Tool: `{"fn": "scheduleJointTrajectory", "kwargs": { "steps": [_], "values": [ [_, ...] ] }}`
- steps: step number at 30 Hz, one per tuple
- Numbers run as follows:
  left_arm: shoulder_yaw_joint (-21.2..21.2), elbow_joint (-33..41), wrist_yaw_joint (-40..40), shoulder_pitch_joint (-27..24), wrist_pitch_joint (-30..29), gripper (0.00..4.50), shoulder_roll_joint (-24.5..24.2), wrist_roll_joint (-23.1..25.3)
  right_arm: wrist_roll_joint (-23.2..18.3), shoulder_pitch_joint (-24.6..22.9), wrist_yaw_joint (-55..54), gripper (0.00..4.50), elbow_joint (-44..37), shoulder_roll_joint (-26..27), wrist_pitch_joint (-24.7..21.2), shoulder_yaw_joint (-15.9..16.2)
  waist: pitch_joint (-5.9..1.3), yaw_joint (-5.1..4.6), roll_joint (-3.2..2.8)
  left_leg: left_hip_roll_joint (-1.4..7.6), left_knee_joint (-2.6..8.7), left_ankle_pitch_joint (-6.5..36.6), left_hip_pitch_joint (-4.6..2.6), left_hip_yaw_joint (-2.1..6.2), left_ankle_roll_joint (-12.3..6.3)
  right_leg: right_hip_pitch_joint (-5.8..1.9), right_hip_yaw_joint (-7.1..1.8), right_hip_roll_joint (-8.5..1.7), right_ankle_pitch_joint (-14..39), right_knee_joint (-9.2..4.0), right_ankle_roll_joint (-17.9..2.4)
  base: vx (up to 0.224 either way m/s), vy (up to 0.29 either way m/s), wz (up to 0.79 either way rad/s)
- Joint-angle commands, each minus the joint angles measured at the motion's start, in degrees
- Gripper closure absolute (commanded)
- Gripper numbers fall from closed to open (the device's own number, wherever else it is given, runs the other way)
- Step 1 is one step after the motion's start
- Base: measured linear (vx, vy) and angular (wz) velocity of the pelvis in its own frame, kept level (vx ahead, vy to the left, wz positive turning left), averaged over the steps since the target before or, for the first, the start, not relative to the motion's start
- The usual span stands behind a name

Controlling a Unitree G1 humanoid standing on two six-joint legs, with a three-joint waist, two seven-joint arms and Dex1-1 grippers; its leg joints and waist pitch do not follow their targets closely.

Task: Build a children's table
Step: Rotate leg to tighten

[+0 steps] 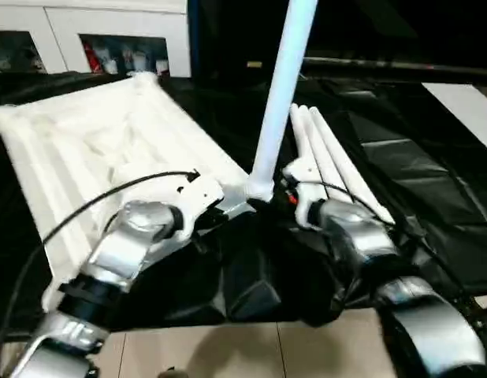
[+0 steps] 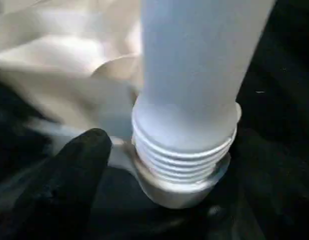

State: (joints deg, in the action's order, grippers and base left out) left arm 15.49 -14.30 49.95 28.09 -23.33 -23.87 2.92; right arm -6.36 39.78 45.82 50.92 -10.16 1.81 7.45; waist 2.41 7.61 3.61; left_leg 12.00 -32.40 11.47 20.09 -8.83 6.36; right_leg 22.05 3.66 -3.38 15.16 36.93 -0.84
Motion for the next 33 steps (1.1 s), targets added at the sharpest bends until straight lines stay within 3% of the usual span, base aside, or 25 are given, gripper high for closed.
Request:
{"fn": "scheduleJointTrajectory", "kwargs": {
  "steps": [1, 4, 9, 13, 23, 33],
  "values": [
    [2.0, 0.3, 3.5, -0.6, 3.1, 4.5, 0.5, -1.3, 0.0, 0.1, 2.5, 0.19, -3.0, -0.3, -0.2, 1.0, -3.26, -0.49, -0.45, 0.92, 2.33, -5.0, 0.02, -0.56, -5.77, -3.85, -3.07, -3.69, -22.6, -2.82, -12.9, 0.0, 0.0, 0.0],
    [2.9, 1.2, 8.9, -1.6, 4.5, 4.5, -2.3, -2.7, -1.0, -2.4, 6.0, 0.19, -8.5, -2.3, -1.1, 0.6, -3.08, -0.63, -0.58, 1.26, 2.52, -3.1, -0.43, -0.58, -5.41, -3.45, -3.11, -3.79, -18.8, -3.07, -13.3, 0.0, 0.0, 0.0],
    [2.5, 2.2, 13.9, -2.0, 4.7, 4.5, -4.0, -5.1, -1.5, -6.2, 11.1, 0.19, -14.4, -4.9, -2.2, 2.4, -3.06, -0.5, -0.38, 1.16, 2.45, -3.3, -0.39, -0.68, -5.19, -3.61, -3.2, -3.69, -18.4, -3.02, -13.8, 0.0, 0.0, 0.0],
    [2.6, 1.8, 14.8, -2.1, 5.5, 4.5, -4.7, -5.1, -0.7, -7.6, 12.6, 0.19, -16.4, -6.0, -2.5, 3.3, -3.1, -0.74, 0.09, 0.96, 2.37, -4.0, -0.04, -0.65, -5.13, -3.8, -3.12, -3.69, -18.9, -2.86, -13.7, 0.0, 0.0, 0.0],
    [2.5, 1.2, 15.7, -2.3, 6.3, 4.5, -5.4, -5.1, -1.1, -8.9, 13.2, 0.19, -18.4, -6.5, -3.0, 2.9, -3.33, -1.21, 0.26, 0.89, 1.96, -5.9, -0.02, -0.58, -6.08, -3.93, -3.08, -3.65, -21.1, -2.43, -14.7, 0.0, 0.0, 0.0],
    [2.7, 1.3, 15.9, -2.6, 6.3, 4.5, -5.8, -5.1, -1.0, -9.8, 12.6, 1.06, -17.1, -6.4, -2.4, 2.7, -3.44, -1.19, 0.11, 1.05, 1.77, -5.8, -0.07, -0.48, -6.47, -3.83, -2.95, -3.76, -20.4, -2.26, -15.4, 0.0, 0.0, 0.0]
  ]
}}
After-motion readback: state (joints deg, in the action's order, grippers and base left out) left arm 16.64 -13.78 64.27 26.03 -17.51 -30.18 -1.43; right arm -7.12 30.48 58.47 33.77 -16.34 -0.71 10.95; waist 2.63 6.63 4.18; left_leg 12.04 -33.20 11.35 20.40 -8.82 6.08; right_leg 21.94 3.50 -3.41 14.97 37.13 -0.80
